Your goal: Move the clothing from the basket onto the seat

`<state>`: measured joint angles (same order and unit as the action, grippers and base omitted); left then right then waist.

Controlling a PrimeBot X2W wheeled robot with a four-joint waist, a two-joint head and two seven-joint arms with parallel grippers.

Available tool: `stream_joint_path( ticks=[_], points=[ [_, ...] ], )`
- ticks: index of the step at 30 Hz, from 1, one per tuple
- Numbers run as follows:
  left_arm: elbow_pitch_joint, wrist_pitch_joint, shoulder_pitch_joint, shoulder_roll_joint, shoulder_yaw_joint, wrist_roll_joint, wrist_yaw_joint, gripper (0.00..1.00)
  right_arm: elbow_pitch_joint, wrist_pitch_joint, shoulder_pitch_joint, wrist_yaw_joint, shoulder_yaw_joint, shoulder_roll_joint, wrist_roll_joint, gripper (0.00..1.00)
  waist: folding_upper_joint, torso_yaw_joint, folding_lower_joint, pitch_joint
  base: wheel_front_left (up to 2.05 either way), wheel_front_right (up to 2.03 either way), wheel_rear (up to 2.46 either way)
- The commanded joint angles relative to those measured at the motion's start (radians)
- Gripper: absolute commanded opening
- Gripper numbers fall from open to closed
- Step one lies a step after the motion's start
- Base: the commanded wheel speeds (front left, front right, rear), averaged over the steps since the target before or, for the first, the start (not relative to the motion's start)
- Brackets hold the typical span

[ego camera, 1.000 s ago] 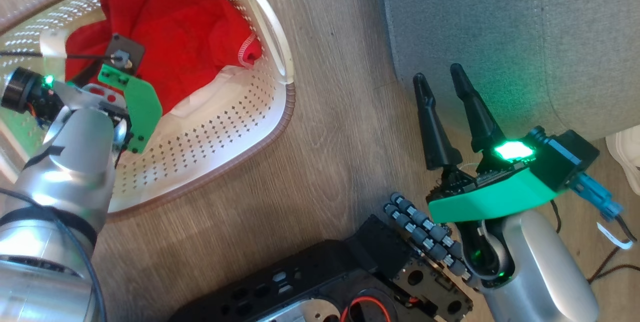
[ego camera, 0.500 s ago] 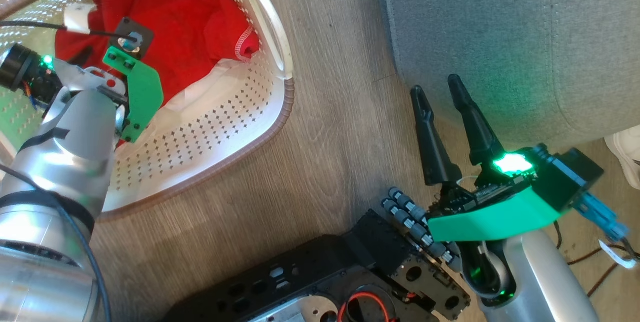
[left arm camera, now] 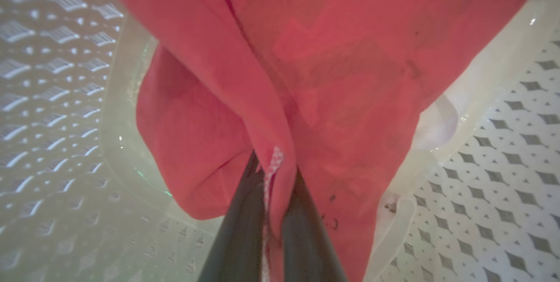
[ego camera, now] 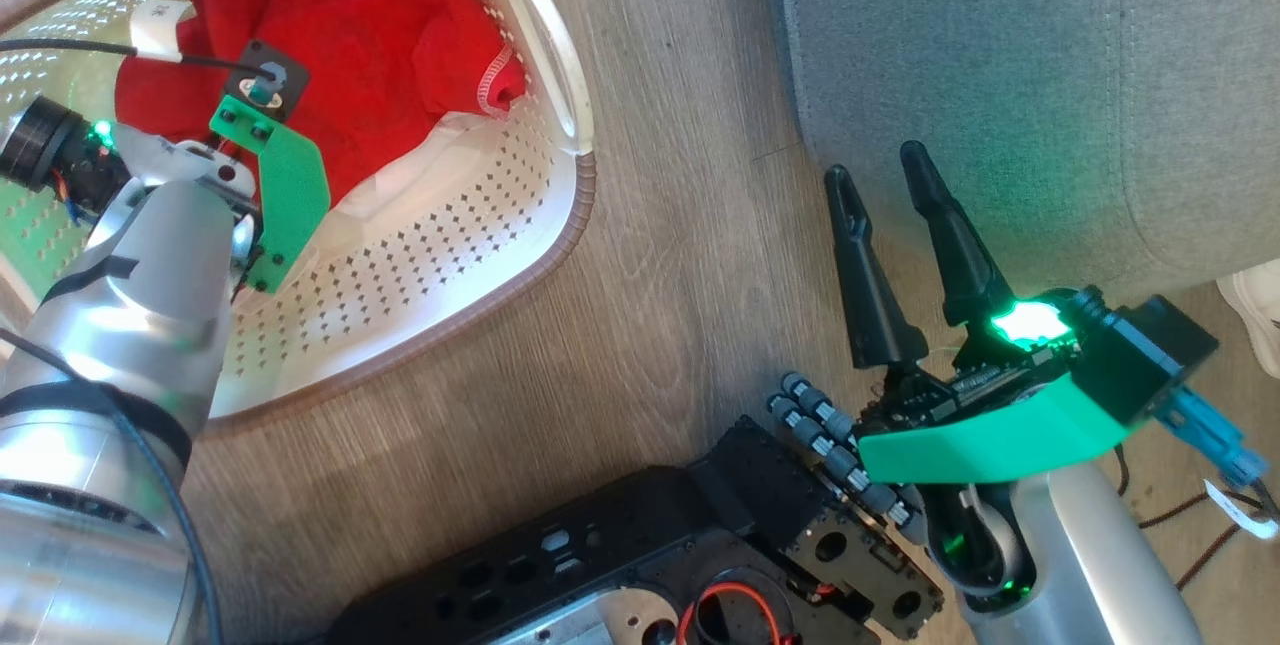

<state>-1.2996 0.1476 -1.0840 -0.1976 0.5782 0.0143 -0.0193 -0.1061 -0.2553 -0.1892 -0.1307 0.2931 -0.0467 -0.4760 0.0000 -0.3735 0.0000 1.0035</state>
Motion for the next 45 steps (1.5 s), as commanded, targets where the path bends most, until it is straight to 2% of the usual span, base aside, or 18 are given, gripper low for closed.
stream_joint_path(
  ticks=[1, 10, 16, 22, 32, 37, 40, 45],
  points=[
    [0.009, -0.011, 0.020, -0.016, -0.018, -0.012, 0.000, 0.00, -0.028, -0.006, 0.044, 0.000, 0.016, -0.004, 0.001, 1.00, 0.0000, 0.000, 0.0000, -0.001, 0.00, 0.00, 0.00],
    [0.009, -0.069, 0.054, -0.049, 0.004, -0.013, -0.001, 0.00, 0.011, -0.006, -0.063, 0.000, 0.030, -0.004, -0.091, 1.00, 0.0000, -0.044, 0.0000, -0.041, 0.00, 0.00, 0.00],
    [0.009, -0.108, 0.114, -0.040, -0.017, -0.053, -0.021, 0.00, 0.074, -0.006, -0.140, 0.000, 0.062, -0.004, -0.143, 1.00, 0.0000, -0.060, 0.0000, -0.108, 0.00, 0.00, 0.00],
    [0.009, -0.174, 0.186, 0.013, -0.019, -0.083, -0.016, 0.00, 0.139, -0.006, -0.146, 0.000, 0.041, -0.004, -0.129, 1.00, 0.0000, -0.010, 0.0000, -0.234, 0.00, 0.00, 0.00],
    [0.011, -0.365, 0.263, 0.075, -0.025, -0.128, 0.003, 0.00, 0.226, -0.006, -0.111, 0.000, -0.015, -0.004, -0.069, 1.00, 0.0000, 0.111, 0.0000, -0.489, 0.00, 0.00, 0.00],
    [0.038, -0.401, 0.288, 0.096, -0.030, -0.148, 0.016, 0.00, 0.260, -0.006, -0.083, 0.000, -0.035, -0.004, -0.044, 1.00, 0.0000, 0.162, 0.0000, -0.591, 0.00, 0.00, 0.00],
    [0.090, -0.408, 0.307, 0.107, -0.033, -0.158, 0.015, 0.00, 0.284, -0.006, -0.059, 0.000, -0.045, -0.007, -0.030, 1.00, 0.0000, 0.198, 0.0000, -0.670, 0.00, 0.00, 0.00],
    [0.271, -0.409, 0.374, 0.108, -0.067, -0.188, 0.009, 0.00, 0.313, -0.006, -0.014, 0.000, -0.059, -0.031, -0.042, 1.00, 0.0000, 0.244, 0.0000, -0.788, 0.00, 0.00, 0.00]
  ],
)
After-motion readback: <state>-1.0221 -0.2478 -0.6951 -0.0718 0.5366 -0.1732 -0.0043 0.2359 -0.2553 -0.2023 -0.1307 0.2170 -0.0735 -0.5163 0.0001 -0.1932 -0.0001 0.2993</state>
